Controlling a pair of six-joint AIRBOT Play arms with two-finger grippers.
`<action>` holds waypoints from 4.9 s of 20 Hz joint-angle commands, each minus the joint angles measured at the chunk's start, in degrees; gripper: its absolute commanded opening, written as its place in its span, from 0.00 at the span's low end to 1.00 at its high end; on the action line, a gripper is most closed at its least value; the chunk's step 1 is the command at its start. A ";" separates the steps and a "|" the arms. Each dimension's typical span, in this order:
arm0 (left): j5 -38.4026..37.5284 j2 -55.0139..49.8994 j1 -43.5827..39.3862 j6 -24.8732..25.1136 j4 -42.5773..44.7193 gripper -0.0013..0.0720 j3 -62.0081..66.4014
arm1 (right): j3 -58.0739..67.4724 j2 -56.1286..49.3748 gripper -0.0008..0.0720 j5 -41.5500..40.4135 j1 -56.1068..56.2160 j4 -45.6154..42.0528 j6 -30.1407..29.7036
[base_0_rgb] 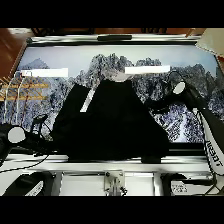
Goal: Fold the shirts.
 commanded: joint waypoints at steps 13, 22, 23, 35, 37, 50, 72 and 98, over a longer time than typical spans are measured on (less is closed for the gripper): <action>22.93 -12.94 0.02 -1.33 -4.44 0.89 -2.29 | -0.02 -5.60 0.93 -0.57 6.84 4.59 0.02; 45.40 -12.94 0.02 -7.28 -6.62 0.09 -2.12 | 0.00 -7.28 0.13 0.55 9.90 3.93 2.93; 47.04 -12.94 0.02 -7.26 -6.62 0.08 -1.73 | 0.07 -7.23 0.12 0.87 9.90 3.85 2.43; 68.61 -28.17 -2.27 -4.76 -7.23 0.08 37.97 | 14.56 12.90 0.12 3.61 -6.32 -0.57 2.75; 68.52 -32.92 -3.56 -0.09 -7.21 0.08 47.82 | 14.56 17.90 0.12 6.84 -7.54 -5.33 4.98; 22.67 -50.05 5.11 9.05 -7.21 0.46 61.55 | -9.84 16.04 0.15 -15.52 30.18 -0.07 25.55; 24.09 -36.70 -11.26 6.78 -23.32 1.00 22.29 | 4.02 15.06 0.82 18.45 -22.95 -8.61 -1.05; 39.78 -39.85 -11.52 1.75 -18.12 0.15 18.03 | -1.18 -5.46 0.92 7.48 -12.85 -1.92 -3.41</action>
